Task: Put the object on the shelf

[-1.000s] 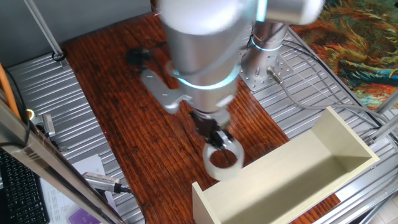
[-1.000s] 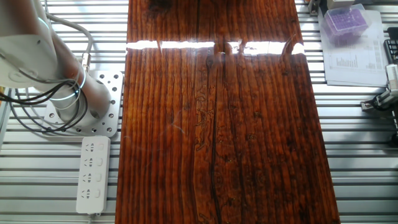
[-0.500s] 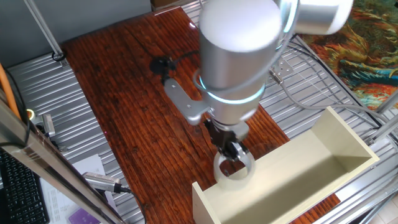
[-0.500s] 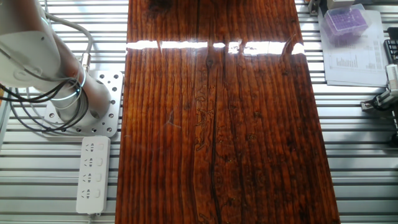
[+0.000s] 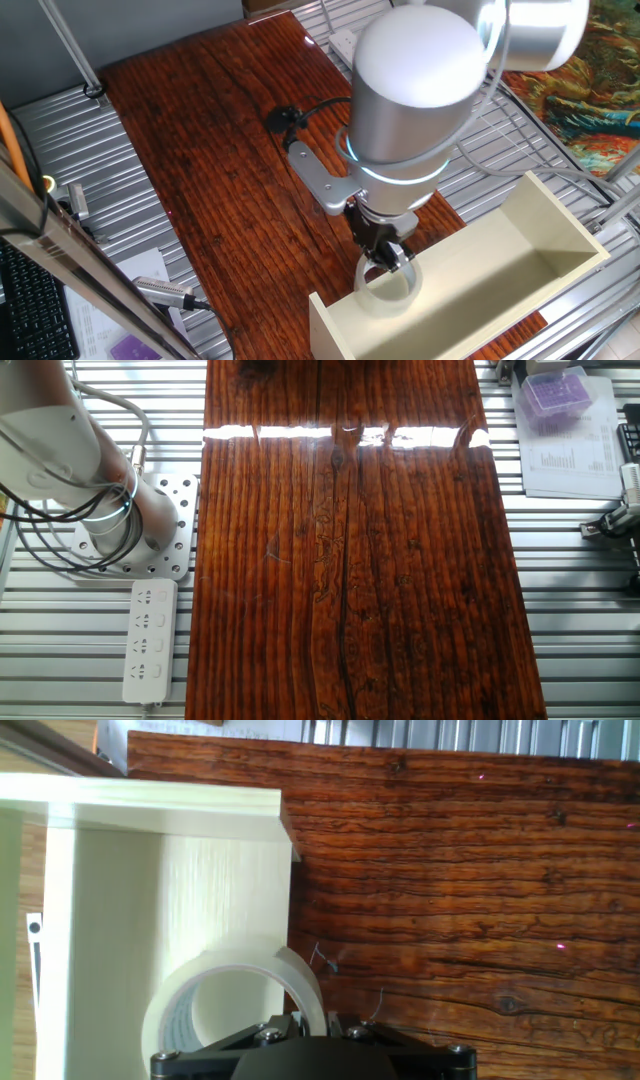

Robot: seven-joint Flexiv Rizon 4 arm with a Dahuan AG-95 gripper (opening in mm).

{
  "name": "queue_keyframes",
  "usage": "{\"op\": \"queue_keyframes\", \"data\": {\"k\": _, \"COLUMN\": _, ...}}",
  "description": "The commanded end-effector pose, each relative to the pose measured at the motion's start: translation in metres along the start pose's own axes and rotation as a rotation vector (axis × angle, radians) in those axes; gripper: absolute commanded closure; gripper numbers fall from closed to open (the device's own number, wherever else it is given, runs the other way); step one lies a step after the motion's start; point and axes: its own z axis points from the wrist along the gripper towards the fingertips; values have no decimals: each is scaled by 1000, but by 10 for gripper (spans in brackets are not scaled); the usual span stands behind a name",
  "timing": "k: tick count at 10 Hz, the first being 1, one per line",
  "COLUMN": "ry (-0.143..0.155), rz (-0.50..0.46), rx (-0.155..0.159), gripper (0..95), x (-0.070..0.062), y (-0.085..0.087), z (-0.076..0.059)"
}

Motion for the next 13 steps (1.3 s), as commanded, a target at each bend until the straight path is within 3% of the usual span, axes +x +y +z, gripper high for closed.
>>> {"op": "queue_keyframes", "data": {"k": 1, "ry": -1, "rz": 2, "rx": 2, "gripper": 950, "x": -1, "y": 3, "z": 0}}
{"op": "queue_keyframes", "data": {"k": 13, "ry": -13, "rz": 6, "rx": 1, "gripper": 950, "x": 19, "y": 4, "z": 3}}
